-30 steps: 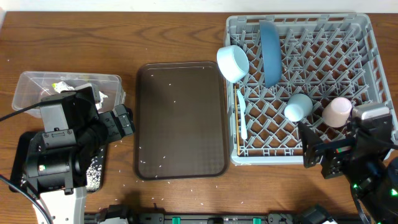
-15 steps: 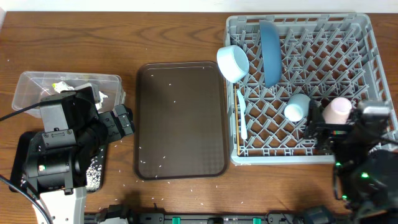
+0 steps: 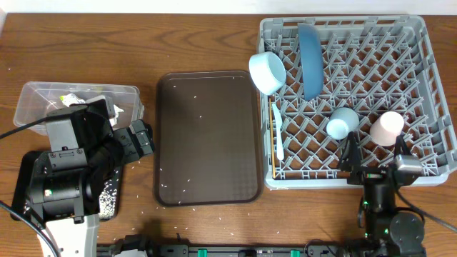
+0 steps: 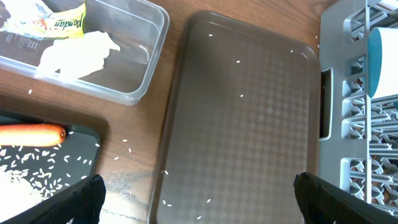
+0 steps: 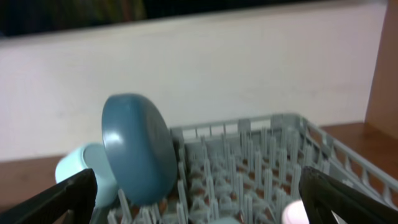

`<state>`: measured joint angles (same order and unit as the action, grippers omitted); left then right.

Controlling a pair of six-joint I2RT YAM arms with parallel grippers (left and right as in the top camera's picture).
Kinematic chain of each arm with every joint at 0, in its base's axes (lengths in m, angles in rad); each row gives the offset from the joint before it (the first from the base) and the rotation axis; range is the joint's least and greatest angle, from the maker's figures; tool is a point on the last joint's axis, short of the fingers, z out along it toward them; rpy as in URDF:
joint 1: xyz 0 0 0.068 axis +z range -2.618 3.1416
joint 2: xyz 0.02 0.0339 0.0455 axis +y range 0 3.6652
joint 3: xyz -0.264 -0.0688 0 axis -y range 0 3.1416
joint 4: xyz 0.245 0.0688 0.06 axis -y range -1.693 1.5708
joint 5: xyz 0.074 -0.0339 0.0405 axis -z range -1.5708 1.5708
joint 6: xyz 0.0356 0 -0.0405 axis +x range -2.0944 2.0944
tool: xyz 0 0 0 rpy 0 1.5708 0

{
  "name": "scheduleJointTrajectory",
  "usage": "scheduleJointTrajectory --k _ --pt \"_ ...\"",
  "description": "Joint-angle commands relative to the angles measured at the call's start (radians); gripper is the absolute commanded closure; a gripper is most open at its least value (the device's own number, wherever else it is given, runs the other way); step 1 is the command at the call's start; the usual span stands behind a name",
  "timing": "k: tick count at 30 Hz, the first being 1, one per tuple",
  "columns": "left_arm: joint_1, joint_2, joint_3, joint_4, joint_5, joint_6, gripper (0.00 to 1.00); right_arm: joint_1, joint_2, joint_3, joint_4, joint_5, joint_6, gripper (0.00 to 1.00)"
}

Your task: Sort waste into correct bins and load items into the dishwasher rack

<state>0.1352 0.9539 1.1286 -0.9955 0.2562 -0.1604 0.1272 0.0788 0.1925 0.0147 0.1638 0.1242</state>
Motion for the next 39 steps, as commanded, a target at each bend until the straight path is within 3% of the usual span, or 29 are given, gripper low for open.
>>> scheduleJointTrajectory --k 1,5,15,21,39 --pt "-0.002 0.000 0.019 -0.003 0.005 0.002 0.02 -0.012 -0.072 -0.099 0.046 -0.011 -0.006 0.01" --pt "-0.002 0.000 0.019 -0.003 0.005 0.002 0.02 -0.013 -0.073 -0.188 0.153 -0.011 -0.002 0.01" --pt "-0.002 0.000 0.019 -0.003 0.005 0.002 0.02 -0.013 -0.073 -0.187 0.085 -0.006 -0.002 0.01" --pt "-0.002 0.000 0.019 -0.003 0.005 0.002 0.02 -0.013 -0.073 -0.187 -0.080 -0.007 -0.003 0.01" --pt "-0.002 -0.002 0.019 -0.003 0.005 0.002 0.02 -0.013 -0.068 -0.187 -0.074 -0.011 -0.002 0.01"
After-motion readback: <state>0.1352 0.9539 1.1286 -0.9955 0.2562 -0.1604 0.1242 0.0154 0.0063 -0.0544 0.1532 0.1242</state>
